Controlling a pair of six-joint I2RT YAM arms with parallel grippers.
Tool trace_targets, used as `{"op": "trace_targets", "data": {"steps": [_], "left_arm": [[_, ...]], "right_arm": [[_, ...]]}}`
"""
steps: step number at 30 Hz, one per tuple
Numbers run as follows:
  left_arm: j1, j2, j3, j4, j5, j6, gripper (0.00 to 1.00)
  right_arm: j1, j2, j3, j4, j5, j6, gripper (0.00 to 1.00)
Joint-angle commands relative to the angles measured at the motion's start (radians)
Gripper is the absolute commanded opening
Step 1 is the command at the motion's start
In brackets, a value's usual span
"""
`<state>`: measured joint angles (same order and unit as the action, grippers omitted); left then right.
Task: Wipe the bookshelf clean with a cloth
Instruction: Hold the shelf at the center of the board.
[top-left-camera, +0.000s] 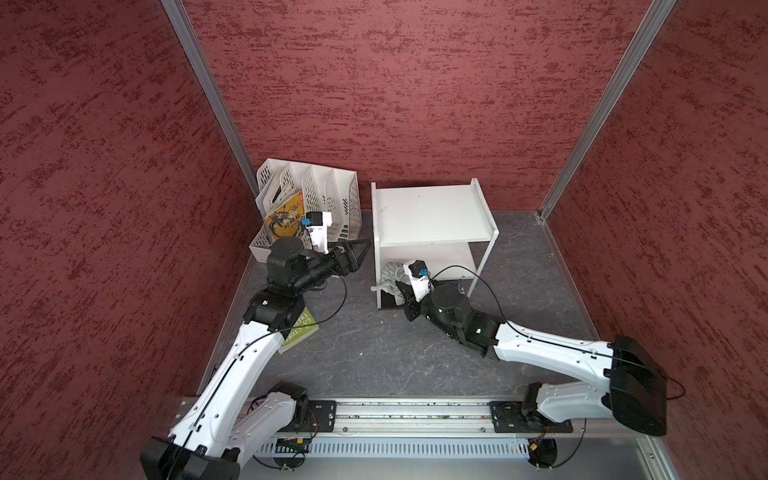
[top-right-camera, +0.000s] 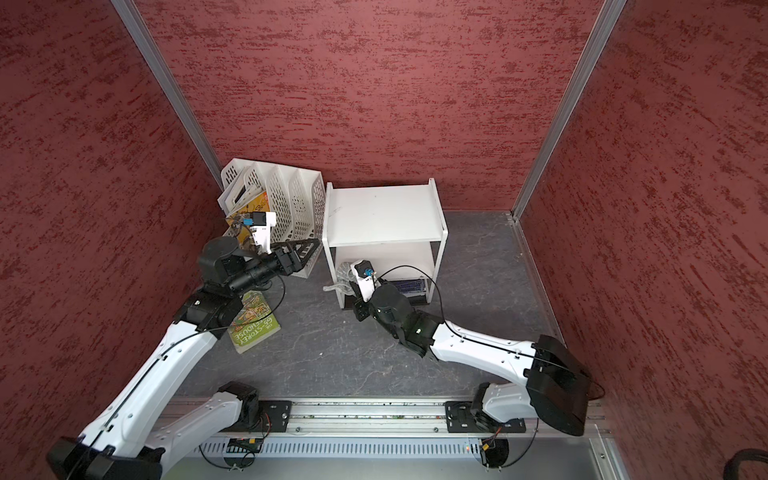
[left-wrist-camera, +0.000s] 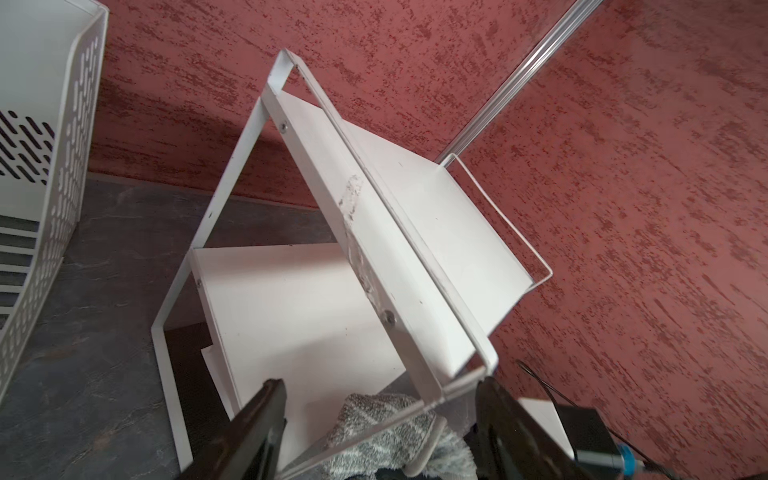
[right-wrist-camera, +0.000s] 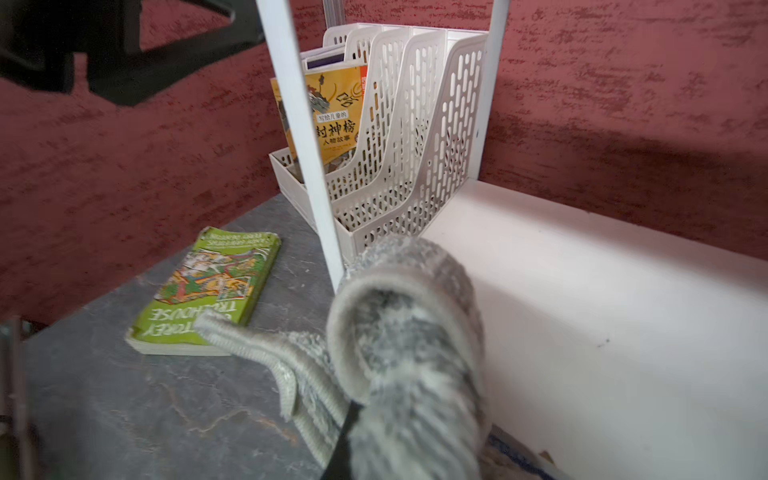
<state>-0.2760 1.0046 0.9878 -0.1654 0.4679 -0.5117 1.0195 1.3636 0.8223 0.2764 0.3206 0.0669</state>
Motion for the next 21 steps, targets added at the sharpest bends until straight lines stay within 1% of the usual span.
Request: {"op": "trace_targets", "data": {"steps": [1, 4, 8, 13, 15, 17, 21], "left_arm": [[-0.016, 0.089, 0.078, -0.054, -0.03, 0.068, 0.74], [-0.054, 0.15, 0.13, -0.042, -0.029, 0.083, 0.74], [-0.083, 0.187, 0.182, -0.05, -0.064, 0.102, 0.74], [-0.092, 0.24, 0.227, -0.07, -0.095, 0.111, 0.68], [-0.093, 0.226, 0.221, -0.069, -0.113, 0.118, 0.69], [-0.086, 0.201, 0.218, -0.078, -0.129, 0.126, 0.71], [-0.062, 0.153, 0.223, -0.099, -0.124, 0.127, 0.74]], "right_arm": [[0.005, 0.063, 0.063, 0.048, 0.108, -0.169, 0.0], [0.0, 0.131, 0.106, 0.037, 0.14, -0.199, 0.0], [-0.026, 0.168, 0.115, 0.062, 0.143, -0.187, 0.0], [-0.04, 0.23, 0.134, 0.086, 0.165, -0.215, 0.0], [-0.053, 0.239, 0.125, 0.1, 0.17, -0.212, 0.0], [-0.071, 0.225, 0.104, 0.11, 0.151, -0.19, 0.0], [-0.114, 0.199, 0.073, 0.112, 0.108, -0.15, 0.0]]}}
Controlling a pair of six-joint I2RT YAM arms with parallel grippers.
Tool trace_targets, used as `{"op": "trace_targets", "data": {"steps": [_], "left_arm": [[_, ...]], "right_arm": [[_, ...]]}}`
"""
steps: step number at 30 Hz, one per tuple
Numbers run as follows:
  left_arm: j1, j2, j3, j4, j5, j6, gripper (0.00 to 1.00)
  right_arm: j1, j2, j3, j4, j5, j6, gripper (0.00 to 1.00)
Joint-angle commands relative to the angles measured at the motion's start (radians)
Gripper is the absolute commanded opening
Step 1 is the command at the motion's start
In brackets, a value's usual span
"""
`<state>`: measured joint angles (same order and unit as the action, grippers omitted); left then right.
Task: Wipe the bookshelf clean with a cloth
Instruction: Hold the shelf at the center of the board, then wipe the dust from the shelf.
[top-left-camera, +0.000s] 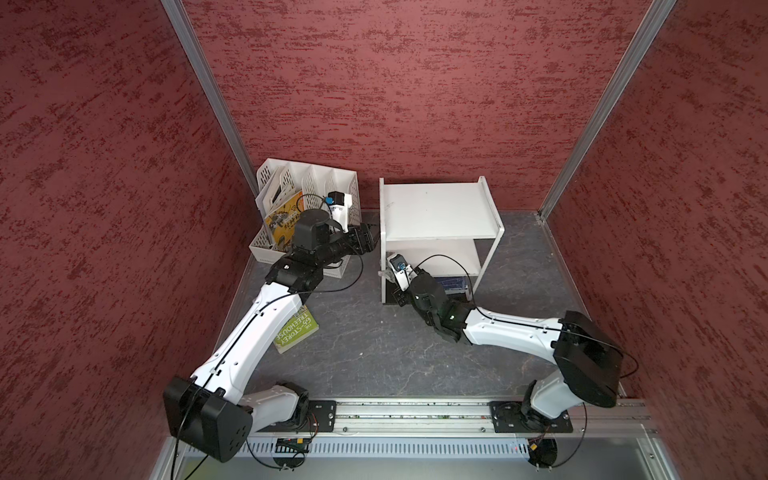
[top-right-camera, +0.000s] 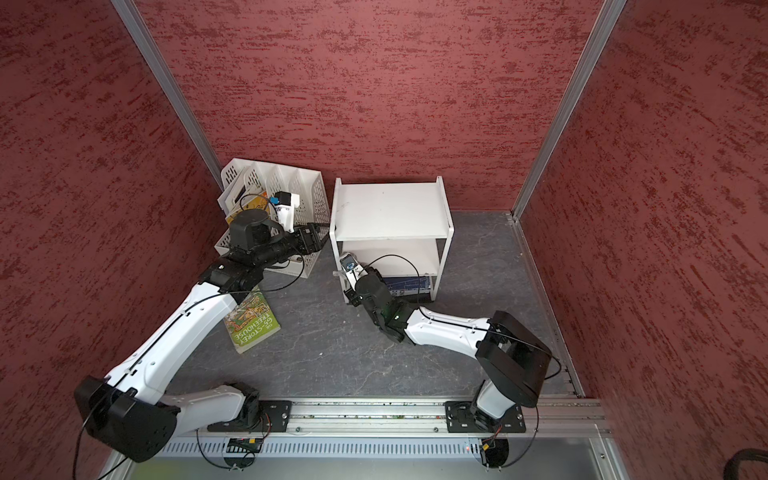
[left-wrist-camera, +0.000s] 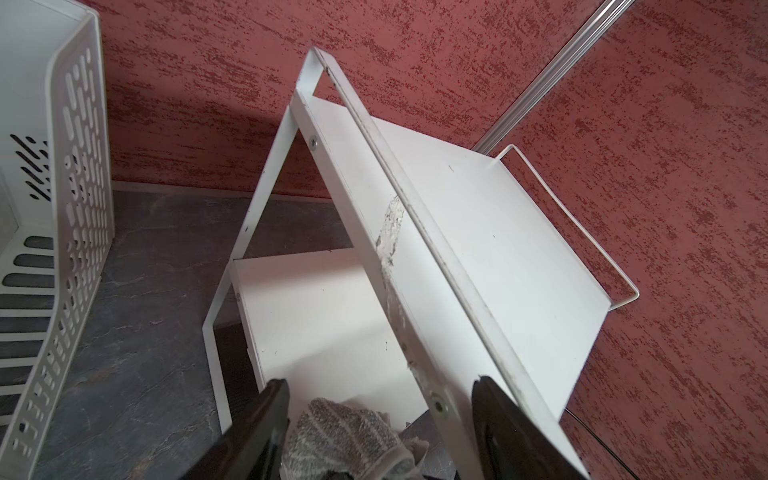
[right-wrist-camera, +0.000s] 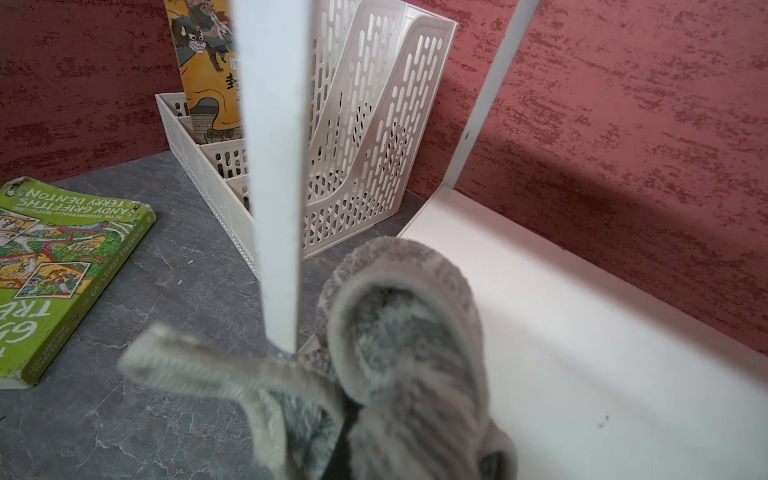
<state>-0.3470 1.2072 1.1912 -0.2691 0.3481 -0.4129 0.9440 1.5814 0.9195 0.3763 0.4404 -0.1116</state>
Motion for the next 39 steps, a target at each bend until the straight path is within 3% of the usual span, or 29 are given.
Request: {"op": "trace_targets", "data": {"steps": [1, 8, 13, 18, 23, 29, 39], "left_arm": [[0.012, -0.059, 0.024, -0.004, -0.004, 0.029, 0.74], [0.003, -0.046, 0.07, 0.021, 0.047, -0.003, 0.77], [-0.046, 0.059, 0.144, -0.015, 0.027, 0.032, 0.66], [-0.077, 0.097, 0.168, -0.048, -0.087, 0.08, 0.64], [-0.094, 0.121, 0.192, -0.068, -0.087, 0.099, 0.62], [-0.113, 0.136, 0.201, -0.075, -0.092, 0.12, 0.53], [-0.113, 0.13, 0.184, -0.076, -0.111, 0.125, 0.52]], "right_arm": [[-0.048, -0.017, -0.019, 0.001, -0.018, 0.035, 0.0], [-0.096, 0.026, 0.004, -0.046, -0.068, 0.073, 0.0], [-0.105, 0.071, 0.014, -0.037, -0.075, 0.062, 0.0], [-0.106, 0.123, 0.032, -0.028, -0.057, 0.025, 0.0], [-0.109, 0.181, 0.081, -0.047, -0.055, 0.019, 0.0], [-0.124, 0.257, 0.137, -0.056, -0.048, 0.059, 0.0], [-0.172, 0.349, 0.197, -0.086, -0.03, 0.097, 0.0]]}}
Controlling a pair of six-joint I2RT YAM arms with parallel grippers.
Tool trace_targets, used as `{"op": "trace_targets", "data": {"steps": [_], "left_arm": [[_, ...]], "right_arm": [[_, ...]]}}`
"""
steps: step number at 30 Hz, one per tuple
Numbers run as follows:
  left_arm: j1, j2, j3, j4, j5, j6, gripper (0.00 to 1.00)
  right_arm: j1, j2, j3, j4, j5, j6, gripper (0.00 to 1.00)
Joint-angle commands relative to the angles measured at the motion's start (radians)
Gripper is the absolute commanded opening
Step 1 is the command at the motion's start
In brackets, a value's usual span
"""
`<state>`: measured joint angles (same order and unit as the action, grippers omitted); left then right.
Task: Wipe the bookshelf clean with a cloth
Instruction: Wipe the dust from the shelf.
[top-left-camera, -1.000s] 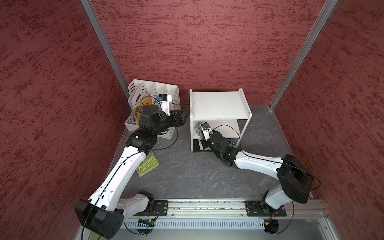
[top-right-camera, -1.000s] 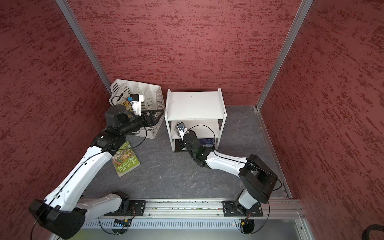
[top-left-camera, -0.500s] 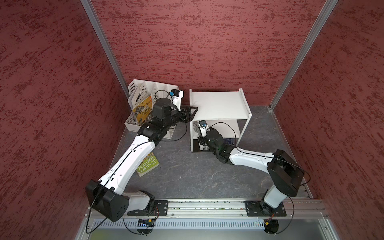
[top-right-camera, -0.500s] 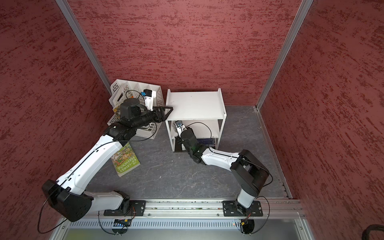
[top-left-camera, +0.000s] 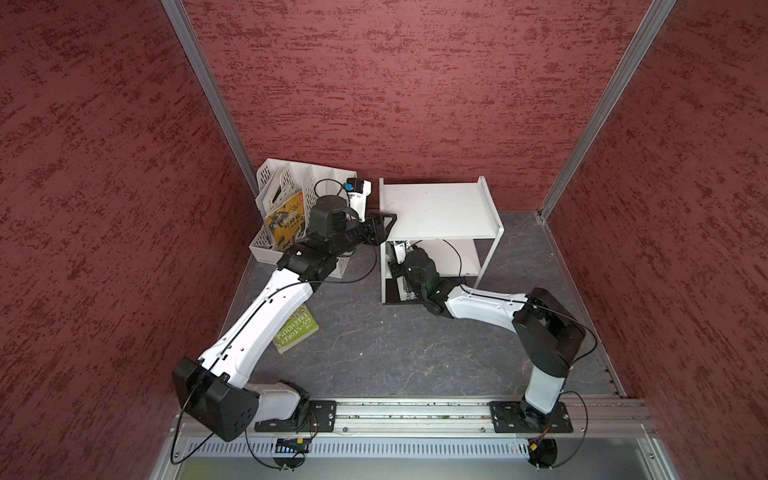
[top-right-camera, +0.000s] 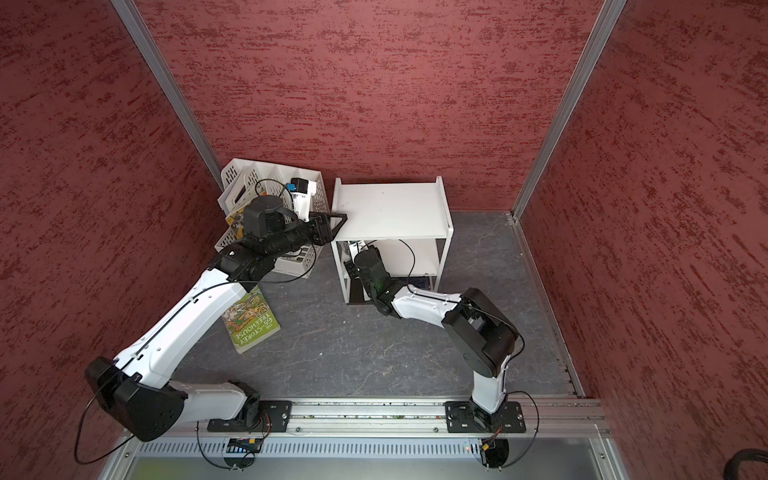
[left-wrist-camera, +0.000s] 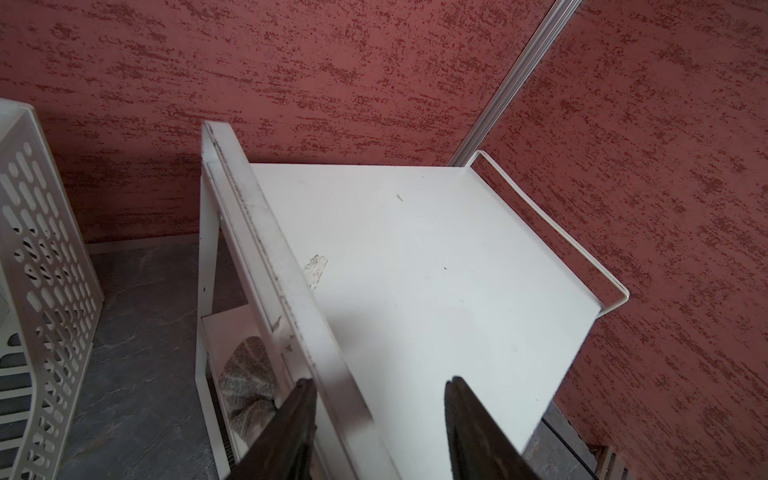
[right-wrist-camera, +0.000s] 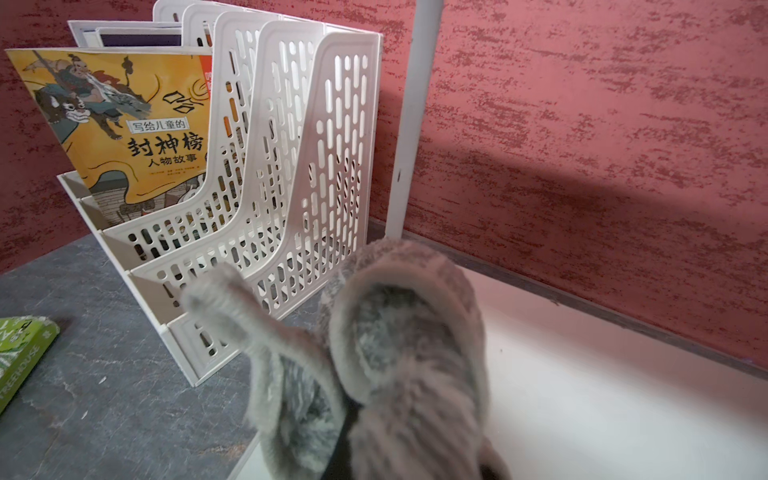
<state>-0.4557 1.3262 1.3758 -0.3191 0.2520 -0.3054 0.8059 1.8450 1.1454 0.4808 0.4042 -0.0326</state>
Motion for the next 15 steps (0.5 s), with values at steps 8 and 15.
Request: {"op": "trace_targets", "data": {"steps": [8, 15], "left_arm": [[-0.001, 0.005, -0.026, -0.014, -0.034, 0.02, 0.52], [0.005, 0.007, -0.038, -0.01, -0.045, 0.02, 0.52]], "right_arm": [[-0.039, 0.193, 0.095, -0.257, 0.005, 0.011, 0.0], [-0.06, 0.176, 0.081, -0.28, 0.048, 0.068, 0.0]]}}
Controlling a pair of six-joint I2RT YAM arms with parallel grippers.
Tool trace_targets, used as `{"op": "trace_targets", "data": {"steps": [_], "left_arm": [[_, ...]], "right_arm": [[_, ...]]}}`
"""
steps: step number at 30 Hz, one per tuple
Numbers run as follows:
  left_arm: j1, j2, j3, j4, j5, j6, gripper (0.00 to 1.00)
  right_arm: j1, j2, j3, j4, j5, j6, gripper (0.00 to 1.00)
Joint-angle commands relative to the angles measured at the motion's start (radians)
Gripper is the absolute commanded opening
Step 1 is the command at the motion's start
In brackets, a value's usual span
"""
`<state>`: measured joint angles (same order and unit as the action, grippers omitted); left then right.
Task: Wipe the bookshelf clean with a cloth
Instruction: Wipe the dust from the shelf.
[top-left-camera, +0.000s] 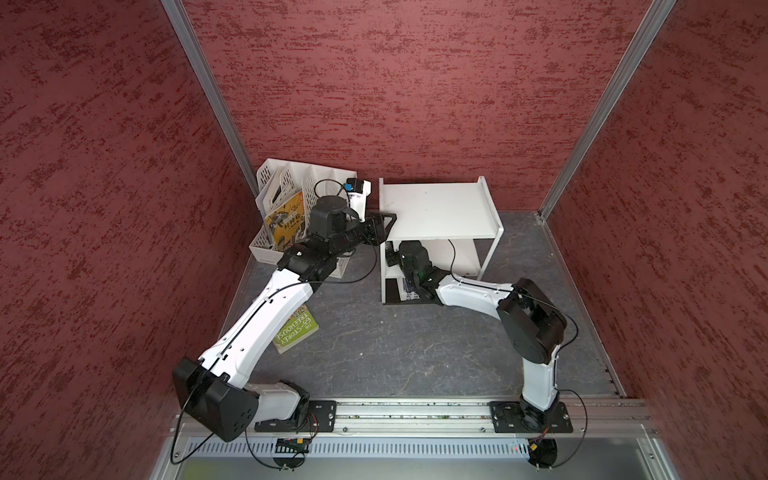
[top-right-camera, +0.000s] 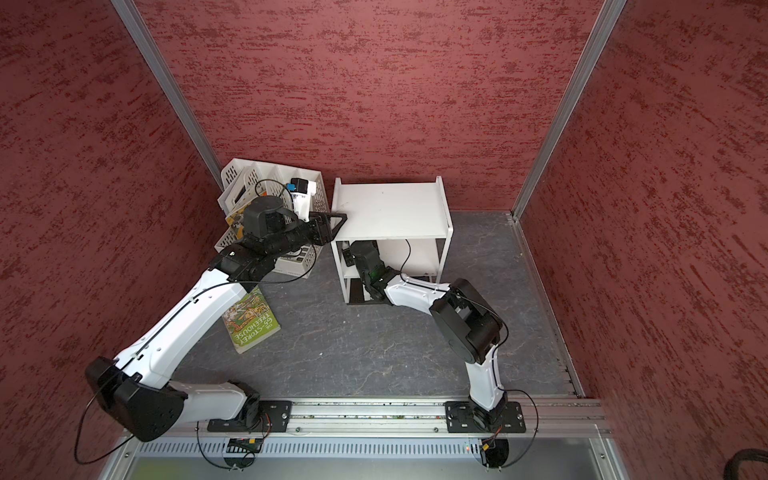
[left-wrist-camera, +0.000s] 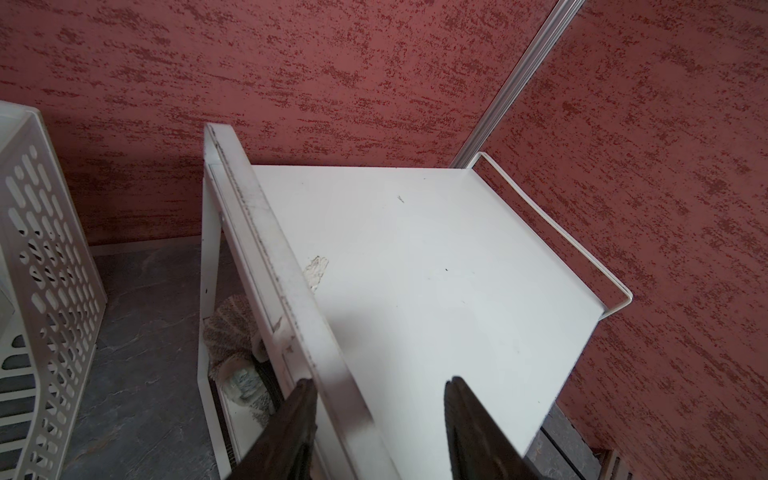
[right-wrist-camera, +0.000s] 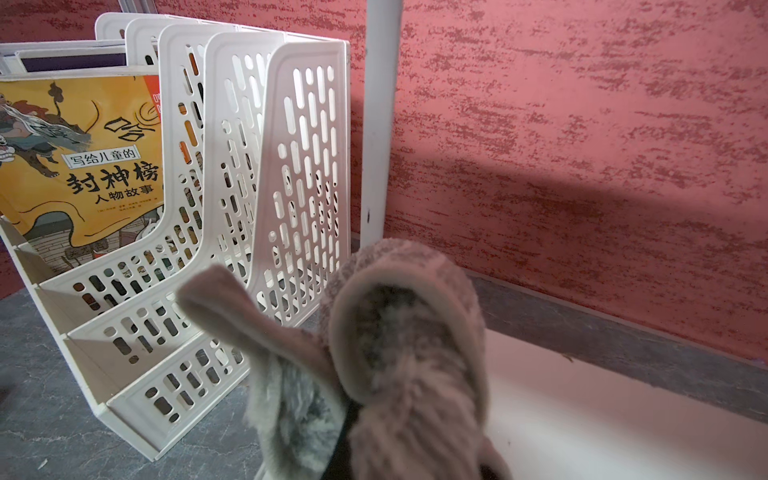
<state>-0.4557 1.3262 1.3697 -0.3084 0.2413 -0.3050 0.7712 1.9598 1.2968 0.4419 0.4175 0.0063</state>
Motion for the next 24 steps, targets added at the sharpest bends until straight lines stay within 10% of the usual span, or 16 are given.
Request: {"op": "trace_targets", "data": {"steps": [1, 24], "left_arm": [[0.007, 0.008, -0.033, -0.019, -0.036, 0.019, 0.51], [0.017, 0.014, -0.043, -0.01, -0.048, 0.014, 0.52]], "right_arm": [[-0.03, 0.053, -0.079, -0.246, 0.048, 0.034, 0.0], [-0.243, -0.093, -0.314, -0.292, 0.221, 0.16, 0.0]]}}
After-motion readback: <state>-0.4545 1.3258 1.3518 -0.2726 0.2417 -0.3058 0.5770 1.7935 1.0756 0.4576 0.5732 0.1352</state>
